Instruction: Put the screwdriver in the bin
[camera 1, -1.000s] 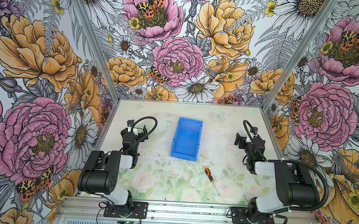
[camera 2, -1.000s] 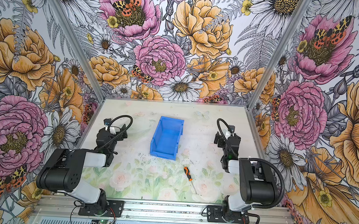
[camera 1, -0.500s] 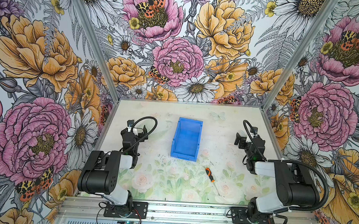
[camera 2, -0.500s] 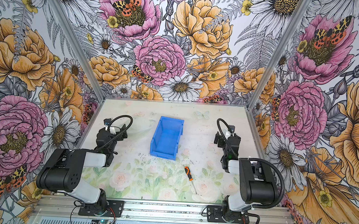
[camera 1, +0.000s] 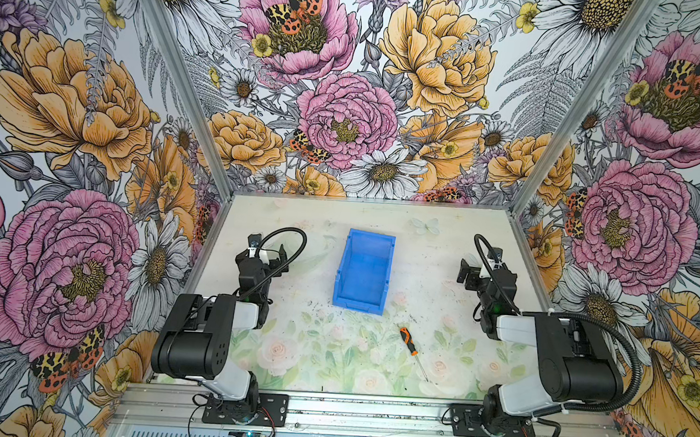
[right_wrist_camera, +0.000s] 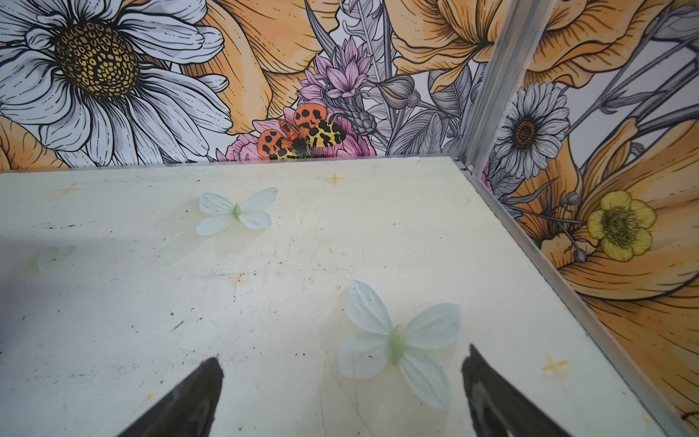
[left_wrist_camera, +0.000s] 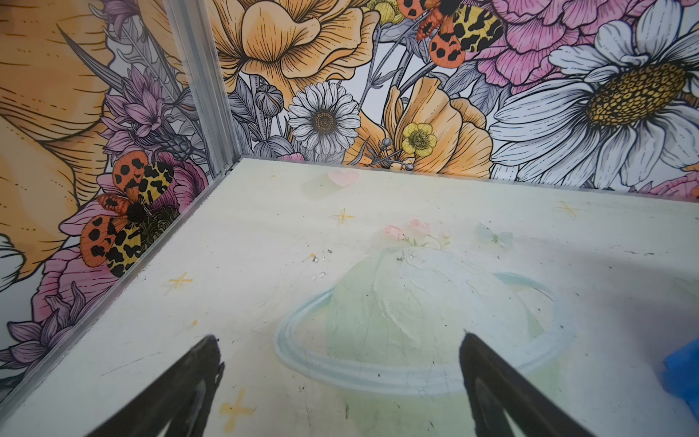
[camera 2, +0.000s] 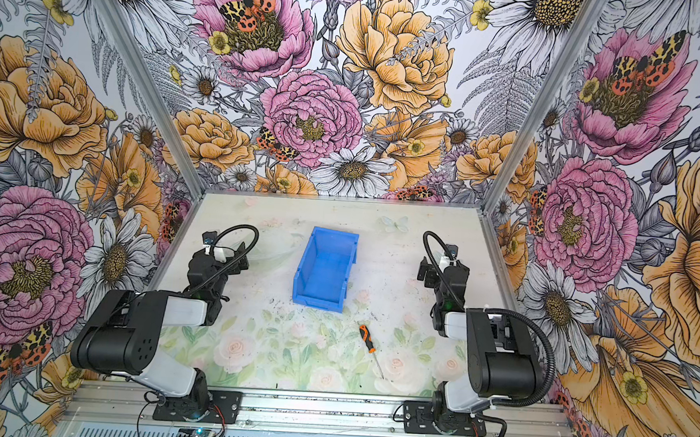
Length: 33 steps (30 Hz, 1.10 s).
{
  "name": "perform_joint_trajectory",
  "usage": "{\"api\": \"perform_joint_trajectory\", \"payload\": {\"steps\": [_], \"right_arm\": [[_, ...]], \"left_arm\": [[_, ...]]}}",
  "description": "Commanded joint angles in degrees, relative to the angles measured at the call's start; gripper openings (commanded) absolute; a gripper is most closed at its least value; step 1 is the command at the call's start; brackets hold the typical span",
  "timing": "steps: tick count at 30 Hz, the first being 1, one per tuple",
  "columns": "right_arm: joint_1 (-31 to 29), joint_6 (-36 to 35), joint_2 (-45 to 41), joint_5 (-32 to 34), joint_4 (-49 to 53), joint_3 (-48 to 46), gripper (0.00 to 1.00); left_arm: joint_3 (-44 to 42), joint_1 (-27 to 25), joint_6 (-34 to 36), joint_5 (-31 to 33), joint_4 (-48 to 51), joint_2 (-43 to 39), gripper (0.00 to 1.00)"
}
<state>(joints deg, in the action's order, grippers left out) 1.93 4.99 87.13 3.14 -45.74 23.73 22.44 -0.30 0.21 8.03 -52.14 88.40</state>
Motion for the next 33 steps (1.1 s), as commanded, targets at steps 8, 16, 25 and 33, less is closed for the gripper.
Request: {"api": "perform_joint_trajectory", "payload": {"steps": [8, 16, 25, 33], "right_arm": [[-0.18, -0.46, 0.72, -0.52, -1.50, -0.15, 0.99], [-0.18, -0.42, -0.23, 0.13, -0.14, 0.31, 1.00], [-0.60, 0.21, -8.72, 0.15, 14.45, 3.96, 1.00], [-3.82, 1.89, -16.58, 4.40, 33.60, 9.41, 0.99]], "left_arm": [[-0.73, 0.56, 0.15, -1.78, -1.37, 0.45, 0.99], [-0.62, 0.56, -0.85, 1.01, -0.77, -0.15, 0.99], [1.90, 1.22, -2.57, 5.41, 10.72, -7.32, 0.99], [6.65, 1.75, -6.04, 9.44, 29.69, -14.35, 0.99]]}}
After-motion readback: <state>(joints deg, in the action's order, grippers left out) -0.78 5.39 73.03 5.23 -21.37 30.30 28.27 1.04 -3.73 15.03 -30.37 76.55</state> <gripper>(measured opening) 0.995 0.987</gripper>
